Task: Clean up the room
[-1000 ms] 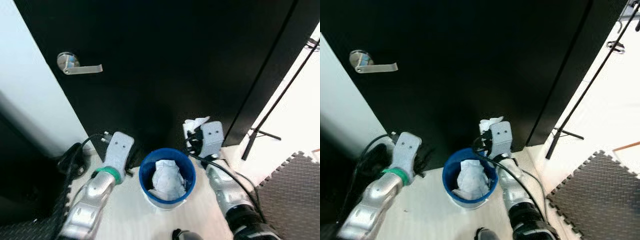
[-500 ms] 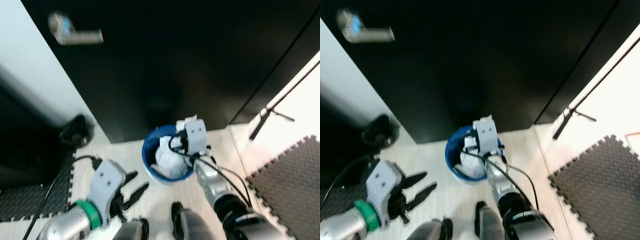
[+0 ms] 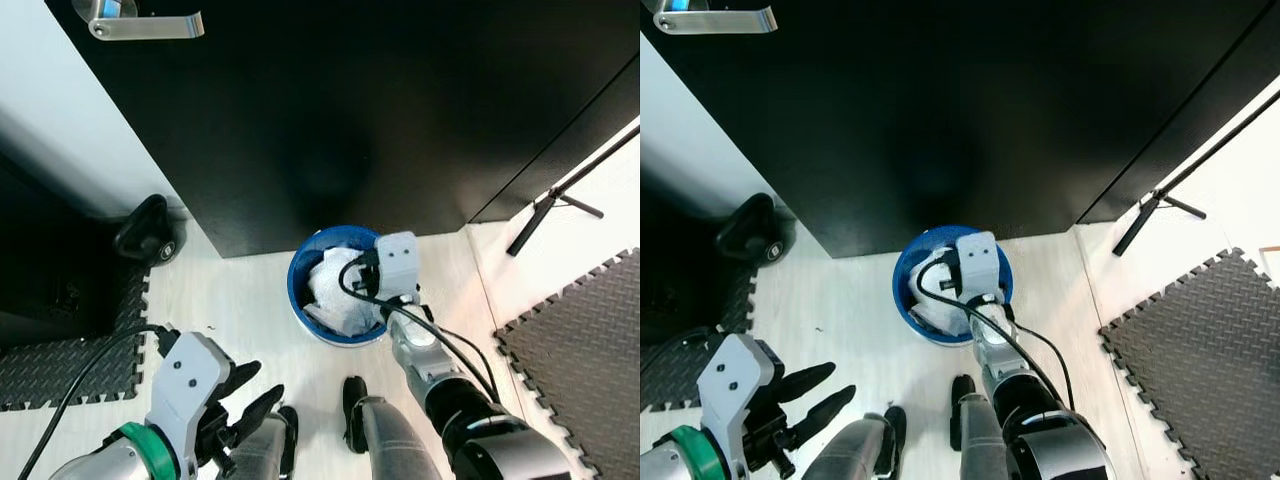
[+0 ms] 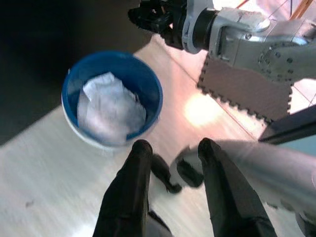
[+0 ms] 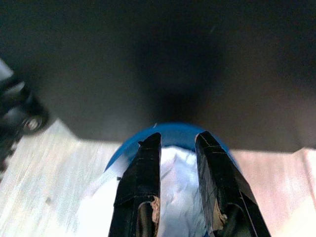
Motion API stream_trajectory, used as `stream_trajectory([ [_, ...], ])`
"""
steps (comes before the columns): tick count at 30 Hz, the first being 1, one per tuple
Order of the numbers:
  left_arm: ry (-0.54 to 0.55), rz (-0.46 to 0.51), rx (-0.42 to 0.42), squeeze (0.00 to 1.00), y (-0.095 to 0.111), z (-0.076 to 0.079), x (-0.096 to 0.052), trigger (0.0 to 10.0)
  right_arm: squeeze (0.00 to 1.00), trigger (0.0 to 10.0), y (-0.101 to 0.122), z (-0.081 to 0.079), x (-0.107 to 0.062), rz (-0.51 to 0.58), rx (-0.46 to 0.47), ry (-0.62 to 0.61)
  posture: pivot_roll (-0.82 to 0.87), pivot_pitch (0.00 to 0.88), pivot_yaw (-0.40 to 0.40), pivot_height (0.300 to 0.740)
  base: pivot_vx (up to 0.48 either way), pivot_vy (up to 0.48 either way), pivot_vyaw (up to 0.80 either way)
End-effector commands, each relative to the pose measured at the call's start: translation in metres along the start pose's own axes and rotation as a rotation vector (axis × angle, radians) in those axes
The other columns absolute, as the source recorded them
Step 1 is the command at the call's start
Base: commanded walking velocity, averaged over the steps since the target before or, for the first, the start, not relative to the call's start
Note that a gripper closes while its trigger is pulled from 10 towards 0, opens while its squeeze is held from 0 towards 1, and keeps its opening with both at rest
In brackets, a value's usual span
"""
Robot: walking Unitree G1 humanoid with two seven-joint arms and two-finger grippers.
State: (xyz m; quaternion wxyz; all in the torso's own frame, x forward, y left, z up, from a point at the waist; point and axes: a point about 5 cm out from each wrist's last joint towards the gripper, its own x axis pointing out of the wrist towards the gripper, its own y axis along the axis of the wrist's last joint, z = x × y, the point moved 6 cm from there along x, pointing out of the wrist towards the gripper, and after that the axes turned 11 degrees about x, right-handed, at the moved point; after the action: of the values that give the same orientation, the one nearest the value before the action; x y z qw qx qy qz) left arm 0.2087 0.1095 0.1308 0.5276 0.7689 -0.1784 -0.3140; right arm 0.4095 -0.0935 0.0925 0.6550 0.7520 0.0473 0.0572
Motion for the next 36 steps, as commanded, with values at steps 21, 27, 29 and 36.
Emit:
stream_trajectory([
  [21, 0.284, 0.008, -0.050, 0.00, -0.014, -0.059, 0.084, 10.0, 0.00, 10.0, -0.026, 0.017, -0.049, 0.002, 0.108, 0.081, -0.05, 0.100, 0.051, 0.740, 0.000, 0.000, 0.00],
  [27, 0.376, -0.014, -0.074, 0.00, -0.023, -0.078, 0.094, 10.0, 0.00, 10.0, -0.030, 0.006, -0.053, -0.010, 0.156, 0.100, -0.05, 0.069, 0.061, 0.740, 0.000, 0.000, 0.00],
  [29, 0.413, -0.013, -0.081, 0.00, -0.024, -0.085, 0.097, 10.0, 0.00, 10.0, -0.025, -0.002, -0.051, 0.000, 0.170, 0.130, -0.05, 0.050, 0.061, 0.740, 0.000, 0.000, 0.00],
  [36, 0.445, 0.006, -0.087, 0.00, -0.020, -0.091, 0.105, 10.0, 0.00, 10.0, -0.011, -0.011, -0.042, 0.023, 0.166, 0.176, -0.05, 0.033, 0.051, 0.740, -0.198, 0.000, 0.00],
])
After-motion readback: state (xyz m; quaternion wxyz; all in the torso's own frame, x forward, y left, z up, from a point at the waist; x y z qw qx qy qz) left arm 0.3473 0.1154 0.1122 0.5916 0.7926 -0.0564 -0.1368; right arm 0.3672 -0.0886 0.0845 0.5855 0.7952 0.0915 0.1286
